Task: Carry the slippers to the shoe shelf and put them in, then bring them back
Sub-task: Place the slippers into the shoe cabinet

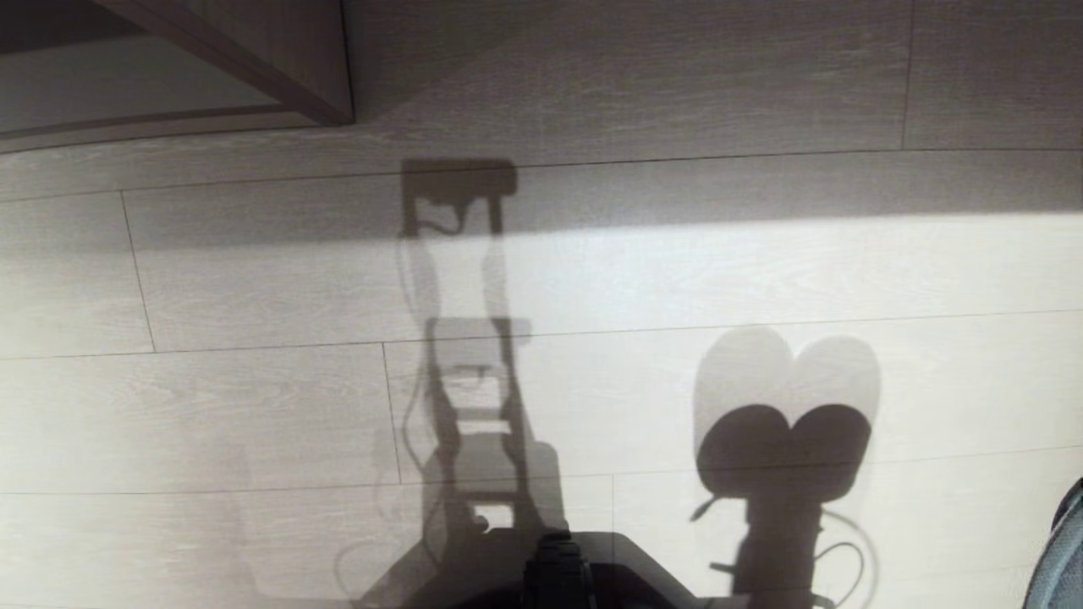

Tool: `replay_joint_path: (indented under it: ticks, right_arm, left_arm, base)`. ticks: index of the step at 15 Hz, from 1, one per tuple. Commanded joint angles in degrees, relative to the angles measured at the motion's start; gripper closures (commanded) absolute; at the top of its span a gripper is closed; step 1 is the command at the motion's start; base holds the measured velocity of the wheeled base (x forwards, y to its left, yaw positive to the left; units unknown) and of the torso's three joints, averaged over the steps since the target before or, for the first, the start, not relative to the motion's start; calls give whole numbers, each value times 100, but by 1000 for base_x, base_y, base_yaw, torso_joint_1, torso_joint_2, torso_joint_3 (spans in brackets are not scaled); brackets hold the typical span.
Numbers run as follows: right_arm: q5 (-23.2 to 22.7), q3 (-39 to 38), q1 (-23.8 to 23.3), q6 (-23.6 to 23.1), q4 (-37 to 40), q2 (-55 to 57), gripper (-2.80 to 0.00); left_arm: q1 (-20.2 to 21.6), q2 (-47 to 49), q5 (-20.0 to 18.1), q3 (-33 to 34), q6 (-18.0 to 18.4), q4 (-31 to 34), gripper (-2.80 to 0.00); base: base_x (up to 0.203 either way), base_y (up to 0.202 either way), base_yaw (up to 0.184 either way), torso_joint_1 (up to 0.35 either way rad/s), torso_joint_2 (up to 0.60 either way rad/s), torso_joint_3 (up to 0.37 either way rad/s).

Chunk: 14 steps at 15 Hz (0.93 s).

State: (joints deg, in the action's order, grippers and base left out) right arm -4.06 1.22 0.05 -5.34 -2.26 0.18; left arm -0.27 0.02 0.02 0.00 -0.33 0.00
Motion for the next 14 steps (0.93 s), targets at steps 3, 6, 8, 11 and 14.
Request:
replay_joint_path:
  ticks: [3,6,8,11,14]
  right_arm:
    - [380,-126,-5,-2,235,-36,0]
    - [398,-122,-5,77,244,-36,0]
    - [419,-131,-5,135,239,-36,0]
    - [415,-131,-5,203,235,-36,0]
    - [415,-131,-5,218,235,-36,0]
  left_arm:
    - [6,-2,2,9,-7,0,0]
    - [0,6,7,9,-29,0,0]
    - [0,6,7,9,-29,0,0]
    - [0,6,7,9,-29,0,0]
    - [0,-2,7,9,-37,0,0]
  base:
    - [0,0,0,0,0,0]
    - [0,0,0,-2,1,10]
    - [0,0,0,2,2,148]
    - [0,0,0,3,5,195]
    - [0,0,0,2,2,207]
